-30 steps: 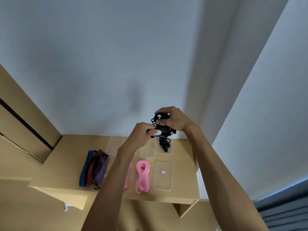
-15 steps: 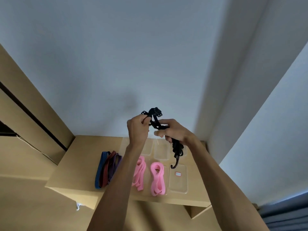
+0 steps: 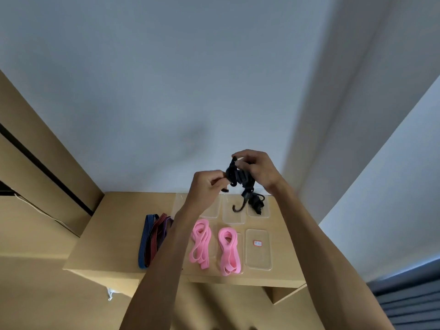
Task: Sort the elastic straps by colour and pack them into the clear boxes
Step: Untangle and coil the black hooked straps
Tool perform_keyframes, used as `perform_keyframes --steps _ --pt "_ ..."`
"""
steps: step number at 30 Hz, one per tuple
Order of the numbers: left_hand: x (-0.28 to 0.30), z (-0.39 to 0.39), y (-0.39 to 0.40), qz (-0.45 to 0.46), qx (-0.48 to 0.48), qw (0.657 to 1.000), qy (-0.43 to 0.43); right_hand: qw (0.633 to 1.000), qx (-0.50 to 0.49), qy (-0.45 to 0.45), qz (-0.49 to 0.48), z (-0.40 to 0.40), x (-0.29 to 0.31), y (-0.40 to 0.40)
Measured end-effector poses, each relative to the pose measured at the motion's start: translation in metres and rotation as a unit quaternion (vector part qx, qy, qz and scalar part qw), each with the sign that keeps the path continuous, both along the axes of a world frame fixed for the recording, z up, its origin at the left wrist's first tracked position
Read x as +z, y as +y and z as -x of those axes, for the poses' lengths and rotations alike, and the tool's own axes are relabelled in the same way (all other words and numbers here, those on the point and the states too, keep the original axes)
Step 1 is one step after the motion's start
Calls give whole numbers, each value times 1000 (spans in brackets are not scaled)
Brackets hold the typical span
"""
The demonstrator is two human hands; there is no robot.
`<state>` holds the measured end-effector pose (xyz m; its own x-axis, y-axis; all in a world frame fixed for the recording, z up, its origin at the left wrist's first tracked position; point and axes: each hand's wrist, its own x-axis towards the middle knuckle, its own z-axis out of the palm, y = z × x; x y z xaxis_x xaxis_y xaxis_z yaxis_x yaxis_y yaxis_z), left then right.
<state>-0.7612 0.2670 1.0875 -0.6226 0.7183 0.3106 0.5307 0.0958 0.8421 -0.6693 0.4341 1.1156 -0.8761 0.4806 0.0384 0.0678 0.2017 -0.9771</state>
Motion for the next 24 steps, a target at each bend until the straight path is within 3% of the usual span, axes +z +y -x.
perform_keyframes --steps 2,6,9,13,15,21,22,24 --pt "8 -3 5 -50 54 997 -10 992 -15 9 127 -7 -15 -5" --pt "3 8 18 -62 183 981 -3 985 34 -74 150 -7 -37 -32" --pt "-17 17 19 40 200 976 82 984 79 -157 20 -6 -31 -34" --pt "-44 13 14 164 155 969 100 908 129 -302 -259 -5 -13 -28" --pt "-53 9 13 182 90 973 110 894 89 -291 -330 -4 -4 -24" --pt "-45 12 10 134 -39 984 109 919 35 -213 -331 2 2 -6" --pt "-42 12 9 121 -46 989 76 932 20 -195 -305 4 -1 -6" --pt "-38 12 7 87 -50 995 -13 977 4 -141 -162 5 -8 -6"
